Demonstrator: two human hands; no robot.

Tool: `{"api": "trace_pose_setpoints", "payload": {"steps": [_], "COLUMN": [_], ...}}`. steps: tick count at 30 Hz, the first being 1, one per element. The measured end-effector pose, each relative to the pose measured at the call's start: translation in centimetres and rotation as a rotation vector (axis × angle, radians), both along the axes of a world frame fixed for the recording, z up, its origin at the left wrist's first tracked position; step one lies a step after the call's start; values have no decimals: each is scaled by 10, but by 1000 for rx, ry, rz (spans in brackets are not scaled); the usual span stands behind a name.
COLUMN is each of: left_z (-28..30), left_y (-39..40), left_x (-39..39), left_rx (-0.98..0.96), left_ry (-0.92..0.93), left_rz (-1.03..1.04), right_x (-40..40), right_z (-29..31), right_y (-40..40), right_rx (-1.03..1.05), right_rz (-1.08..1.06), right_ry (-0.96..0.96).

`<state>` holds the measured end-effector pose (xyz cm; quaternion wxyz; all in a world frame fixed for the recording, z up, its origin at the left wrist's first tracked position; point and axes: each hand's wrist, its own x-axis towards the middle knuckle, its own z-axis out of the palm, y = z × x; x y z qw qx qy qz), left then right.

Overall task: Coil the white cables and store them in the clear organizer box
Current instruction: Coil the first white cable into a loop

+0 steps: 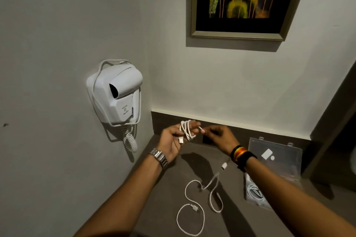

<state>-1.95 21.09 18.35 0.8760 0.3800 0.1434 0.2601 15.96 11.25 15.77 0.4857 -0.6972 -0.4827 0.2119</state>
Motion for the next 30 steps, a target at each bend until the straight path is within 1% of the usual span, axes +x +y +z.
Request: {"api": "trace_pose_setpoints", "payload": {"steps": [3, 5, 7, 8, 9, 10, 14, 16, 17, 18, 20, 22, 23, 26, 28, 30], "left_z": [4, 2, -2, -4, -6, -8, -12, -14, -14, -14, -14, -11, -8, 1, 6, 11], "left_y": [10, 14, 12, 10, 9, 6, -4, -6, -6, -6, -6, -8, -10, -17, -21, -22], "left_x": [-2, -1, 2, 4, 7, 10, 12, 6, 4, 1, -1, -2, -3, -6, -8, -10], "left_rx": [-160, -228, -239, -196, -113, 15, 604, 894, 993, 1030, 977, 815, 736, 567, 448, 402], "left_ry": [-105, -123, -124, -104, -53, 26, 427, 583, 623, 645, 629, 509, 429, 250, 191, 168], "left_rz": [143, 188, 223, 240, 259, 278, 272, 234, 174, 103, -21, -121, -173, -275, -268, -235], "right_x": [-22, -37, -50, -54, -57, -59, -45, -32, -26, -21, -10, -3, 0, 6, 4, -2], "right_z": [-24, -29, -24, -19, -12, -4, 37, 58, 67, 74, 86, 89, 88, 78, 65, 52], "right_y": [-7, -10, -11, -11, -12, -13, -22, -27, -29, -30, -29, -25, -23, -18, -16, -15], "right_rx": [-130, -182, -219, -231, -237, -237, -216, -188, -159, -127, -79, -49, -34, 10, 31, 58], "right_rz": [60, 150, 220, 242, 259, 267, 224, 204, 194, 182, 163, 166, 176, 174, 141, 103], "right_ry": [-126, -242, -365, -418, -471, -530, -827, -892, -898, -906, -935, -936, -906, -723, -541, -370]}}
